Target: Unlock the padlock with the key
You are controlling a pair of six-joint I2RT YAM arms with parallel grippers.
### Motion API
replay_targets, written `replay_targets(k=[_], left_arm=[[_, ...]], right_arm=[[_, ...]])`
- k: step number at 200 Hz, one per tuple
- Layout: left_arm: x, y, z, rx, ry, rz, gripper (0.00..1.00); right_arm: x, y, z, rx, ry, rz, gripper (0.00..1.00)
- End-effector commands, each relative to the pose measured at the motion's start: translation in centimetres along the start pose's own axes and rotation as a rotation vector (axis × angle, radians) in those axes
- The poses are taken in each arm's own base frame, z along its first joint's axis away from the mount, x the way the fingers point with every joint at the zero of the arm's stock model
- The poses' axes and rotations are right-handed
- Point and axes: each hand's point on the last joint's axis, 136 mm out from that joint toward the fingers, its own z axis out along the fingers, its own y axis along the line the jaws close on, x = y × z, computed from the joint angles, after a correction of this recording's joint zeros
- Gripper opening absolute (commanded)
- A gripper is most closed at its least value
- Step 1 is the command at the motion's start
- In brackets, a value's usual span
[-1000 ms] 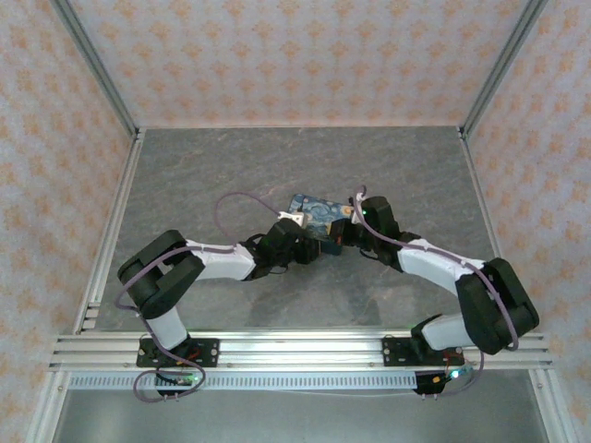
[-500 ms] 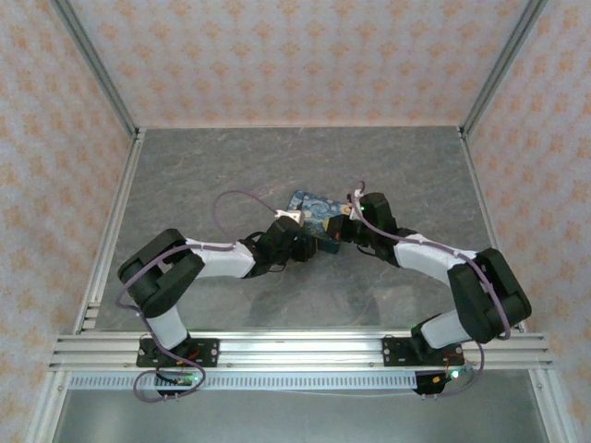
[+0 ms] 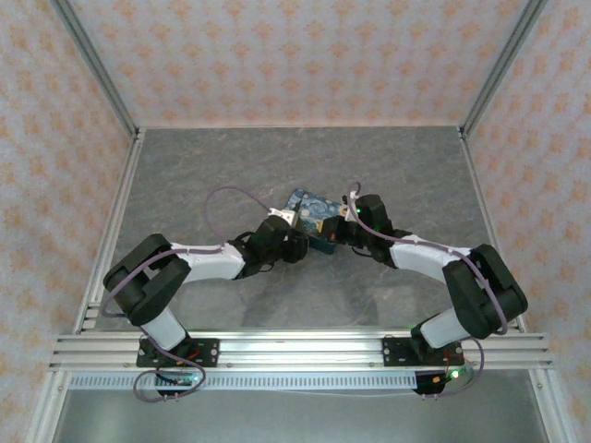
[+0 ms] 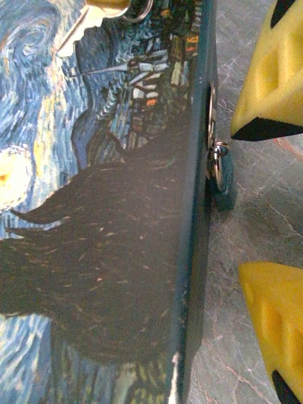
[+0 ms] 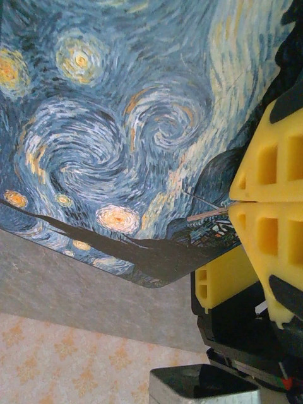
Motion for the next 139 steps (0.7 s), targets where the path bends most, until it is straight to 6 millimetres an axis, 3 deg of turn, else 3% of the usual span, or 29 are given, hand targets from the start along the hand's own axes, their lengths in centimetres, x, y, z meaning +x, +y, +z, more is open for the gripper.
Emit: replay_targets(k=[1,113,139], left_arm=[[0.3,0.6,0.4,-0.016,0.004,0.111,0.57],[0.4,-1.9,3.1,0.07,0.014,0.153,0.6],[0.4,-2.1,3.4,0.063,0.01,0.134,0.57]], right_arm=[[2.5,-2.8,0.6,0.095,0.08,0.046,0.0],[2.4,-3.0,0.6,0.112,0.083,0.035,0.0],[2.4,-2.9,0.5,0.111,0.083,0.034,0.0]])
